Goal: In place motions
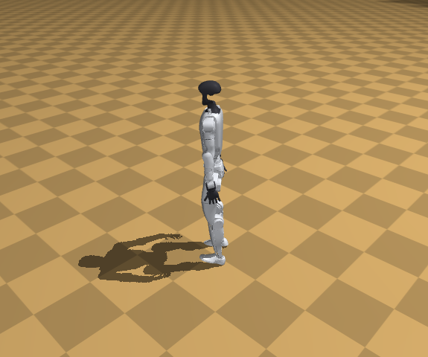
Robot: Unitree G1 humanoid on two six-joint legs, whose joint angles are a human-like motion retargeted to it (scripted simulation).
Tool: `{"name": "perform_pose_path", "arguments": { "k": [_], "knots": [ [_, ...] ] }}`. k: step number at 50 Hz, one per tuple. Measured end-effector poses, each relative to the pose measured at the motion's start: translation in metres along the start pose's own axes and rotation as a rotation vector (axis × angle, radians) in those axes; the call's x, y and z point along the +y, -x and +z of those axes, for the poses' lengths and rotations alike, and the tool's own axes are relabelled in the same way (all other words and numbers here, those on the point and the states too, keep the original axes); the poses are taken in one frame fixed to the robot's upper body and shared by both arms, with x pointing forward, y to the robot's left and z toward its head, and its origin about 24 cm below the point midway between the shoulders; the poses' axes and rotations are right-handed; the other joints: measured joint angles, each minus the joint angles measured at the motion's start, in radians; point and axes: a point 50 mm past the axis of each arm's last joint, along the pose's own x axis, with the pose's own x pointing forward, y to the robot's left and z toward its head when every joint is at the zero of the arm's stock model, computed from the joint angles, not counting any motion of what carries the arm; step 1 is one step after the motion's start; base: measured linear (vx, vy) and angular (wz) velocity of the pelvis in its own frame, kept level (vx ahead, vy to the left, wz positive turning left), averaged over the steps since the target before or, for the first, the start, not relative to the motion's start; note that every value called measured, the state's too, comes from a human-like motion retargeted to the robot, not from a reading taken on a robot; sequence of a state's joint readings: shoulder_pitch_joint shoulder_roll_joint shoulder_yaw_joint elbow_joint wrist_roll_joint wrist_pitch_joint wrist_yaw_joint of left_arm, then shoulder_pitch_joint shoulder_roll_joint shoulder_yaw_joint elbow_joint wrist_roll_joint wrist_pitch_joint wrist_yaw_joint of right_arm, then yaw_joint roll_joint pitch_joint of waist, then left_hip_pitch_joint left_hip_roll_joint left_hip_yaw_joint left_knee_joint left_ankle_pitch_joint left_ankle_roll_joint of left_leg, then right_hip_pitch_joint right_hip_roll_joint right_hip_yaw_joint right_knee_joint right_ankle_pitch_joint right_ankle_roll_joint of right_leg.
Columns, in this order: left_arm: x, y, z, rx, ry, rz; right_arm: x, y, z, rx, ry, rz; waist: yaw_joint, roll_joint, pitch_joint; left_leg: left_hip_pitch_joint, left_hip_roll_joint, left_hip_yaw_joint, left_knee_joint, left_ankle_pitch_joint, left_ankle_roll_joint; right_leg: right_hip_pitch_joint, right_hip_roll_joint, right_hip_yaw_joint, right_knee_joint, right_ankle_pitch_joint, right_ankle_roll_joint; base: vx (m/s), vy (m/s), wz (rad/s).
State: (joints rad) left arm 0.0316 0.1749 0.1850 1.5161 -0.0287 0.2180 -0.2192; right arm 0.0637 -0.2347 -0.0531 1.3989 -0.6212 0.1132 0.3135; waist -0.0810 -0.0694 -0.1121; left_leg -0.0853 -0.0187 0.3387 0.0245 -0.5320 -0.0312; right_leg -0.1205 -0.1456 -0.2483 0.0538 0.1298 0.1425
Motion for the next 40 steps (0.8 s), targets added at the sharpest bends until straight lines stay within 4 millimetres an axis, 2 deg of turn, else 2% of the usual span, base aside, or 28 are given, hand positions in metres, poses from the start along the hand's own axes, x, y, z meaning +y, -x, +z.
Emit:
{"name": "perform_pose_path", "arguments": {
  "k": [15,23,28,32,36,40],
  "knots": [
    [0.003,0.001,0.003,-0.004,0.004,0.006,-0.004,0.001,0.003,-0.012,0.009,-0.013,-0.028,-0.003,0.017,-0.009,0.008,0.038,-0.008,0.003,-0.006,-0.038,0.011,0.04,0.004,0.009,-0.005,-0.04,-0.04,-0.07],
    [0.01,0.007,0.021,-0.032,-0.038,0.028,-0.019,0.005,0.002,-0.025,0.025,-0.066,-0.066,-0.012,0.068,-0.024,0.013,0.071,-0.014,0.012,-0.01,-0.071,0.017,0.067,0.009,0.023,-0.011,-0.18,-0.12,-0.17],
    [0.012,0.013,0.048,-0.116,-0.063,0.034,-0.035,0.011,0.001,-0.039,0.012,-0.12,-0.086,-0.025,0.136,-0.036,0.021,0.1,-0.012,0.019,-0.01,-0.099,0.027,0.099,0.01,0.041,-0.014,-0.32,-0.19,-0.36],
    [0.013,0.025,0.083,-0.221,-0.083,0.041,-0.052,0.017,0.001,-0.065,-0.006,-0.175,-0.109,-0.042,0.219,-0.058,0.029,0.118,-0.007,0.03,-0.009,-0.126,0.031,0.112,0.011,0.057,-0.016,-0.46,-0.24,-0.21],
    [0.014,0.039,0.115,-0.316,-0.1,0.049,-0.066,0.023,-0.016,-0.03,-0.022,-0.235,-0.127,-0.064,0.299,-0.081,0.03,0.128,-0.012,0.047,-0.008,-0.153,0.03,0.117,0.003,0.077,-0.014,-0.47,-0.26,-0.14],
    [0.012,0.061,0.155,-0.423,-0.143,0.058,-0.078,0.029,-0.035,0.015,-0.081,-0.289,-0.137,-0.087,0.401,-0.106,0.025,0.134,-0.015,0.064,-0.005,-0.181,0.023,0.117,-0.007,0.102,-0.006,-0.53,-0.29,-0.09]
  ]
}}
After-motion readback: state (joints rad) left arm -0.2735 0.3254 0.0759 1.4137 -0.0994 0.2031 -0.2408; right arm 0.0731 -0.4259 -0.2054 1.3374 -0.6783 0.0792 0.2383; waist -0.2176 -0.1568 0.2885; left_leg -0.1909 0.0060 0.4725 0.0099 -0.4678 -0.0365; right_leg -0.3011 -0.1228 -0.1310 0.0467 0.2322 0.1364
